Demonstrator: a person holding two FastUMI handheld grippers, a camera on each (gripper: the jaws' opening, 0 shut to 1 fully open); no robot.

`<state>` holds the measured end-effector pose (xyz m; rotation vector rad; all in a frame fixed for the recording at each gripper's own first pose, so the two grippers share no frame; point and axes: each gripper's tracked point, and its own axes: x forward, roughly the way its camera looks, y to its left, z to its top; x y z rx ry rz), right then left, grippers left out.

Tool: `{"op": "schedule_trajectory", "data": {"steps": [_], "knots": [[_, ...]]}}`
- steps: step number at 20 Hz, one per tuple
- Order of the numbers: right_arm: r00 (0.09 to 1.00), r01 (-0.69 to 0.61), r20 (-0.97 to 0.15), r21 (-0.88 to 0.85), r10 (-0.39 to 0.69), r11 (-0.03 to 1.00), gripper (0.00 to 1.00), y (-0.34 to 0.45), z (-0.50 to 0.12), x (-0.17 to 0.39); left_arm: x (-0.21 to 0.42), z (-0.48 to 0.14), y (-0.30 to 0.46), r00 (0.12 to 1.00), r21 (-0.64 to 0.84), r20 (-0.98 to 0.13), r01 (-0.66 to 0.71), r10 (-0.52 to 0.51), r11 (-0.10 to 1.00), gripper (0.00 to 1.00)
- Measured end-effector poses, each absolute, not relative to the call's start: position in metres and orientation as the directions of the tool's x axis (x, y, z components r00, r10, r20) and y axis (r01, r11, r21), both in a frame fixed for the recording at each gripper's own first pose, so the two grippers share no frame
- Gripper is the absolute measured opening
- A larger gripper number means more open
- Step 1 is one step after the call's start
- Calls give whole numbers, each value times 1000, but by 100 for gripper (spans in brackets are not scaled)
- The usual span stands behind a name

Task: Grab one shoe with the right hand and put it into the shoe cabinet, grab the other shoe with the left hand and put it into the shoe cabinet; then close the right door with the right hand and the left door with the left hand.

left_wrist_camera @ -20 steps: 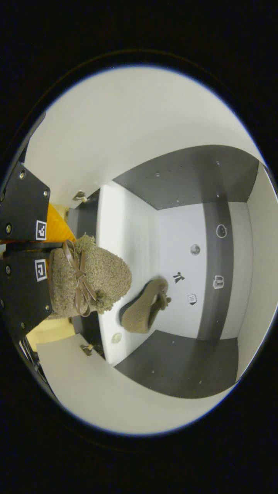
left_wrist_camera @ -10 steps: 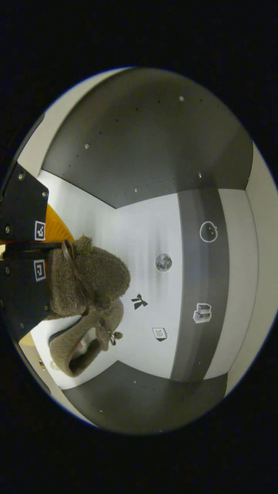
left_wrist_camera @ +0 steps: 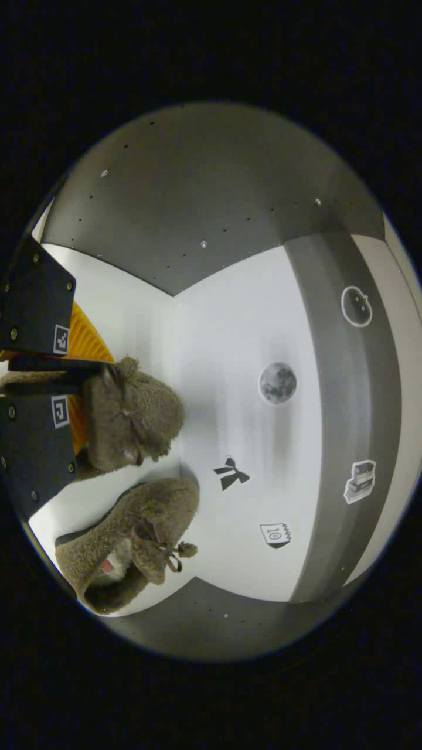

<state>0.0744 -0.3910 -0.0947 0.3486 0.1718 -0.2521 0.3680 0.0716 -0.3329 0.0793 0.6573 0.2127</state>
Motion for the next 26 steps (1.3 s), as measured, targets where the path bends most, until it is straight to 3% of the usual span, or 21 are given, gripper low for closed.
{"op": "schedule_trajectory", "data": {"steps": [2,3,8,10,15,16,17,26], "knots": [[957,262,-208,317,-202,912,99,-385,-95,77,363,-325,68,788,110,-584,-161,195,981,15],[959,254,-207,315,-195,915,99,-383,-96,77,358,-322,68,794,97,-580,-157,184,983,12],[970,195,-198,301,-139,933,99,-370,-91,82,314,-283,64,826,77,-537,-152,169,985,100],[975,166,-193,297,-111,940,99,-364,-86,85,291,-260,60,850,58,-504,-147,156,987,94],[989,69,-143,242,-35,968,99,-344,-54,95,215,-193,58,919,22,-360,-162,159,986,94],[991,38,-132,229,-8,973,99,-334,-45,96,198,-178,59,931,15,-324,-173,168,985,87],[992,14,-126,211,13,977,99,-328,-38,99,181,-165,64,942,19,-282,-183,181,983,100],[987,-152,-51,54,155,987,98,-272,43,118,43,-85,67,965,54,65,-259,255,964,100]]}}
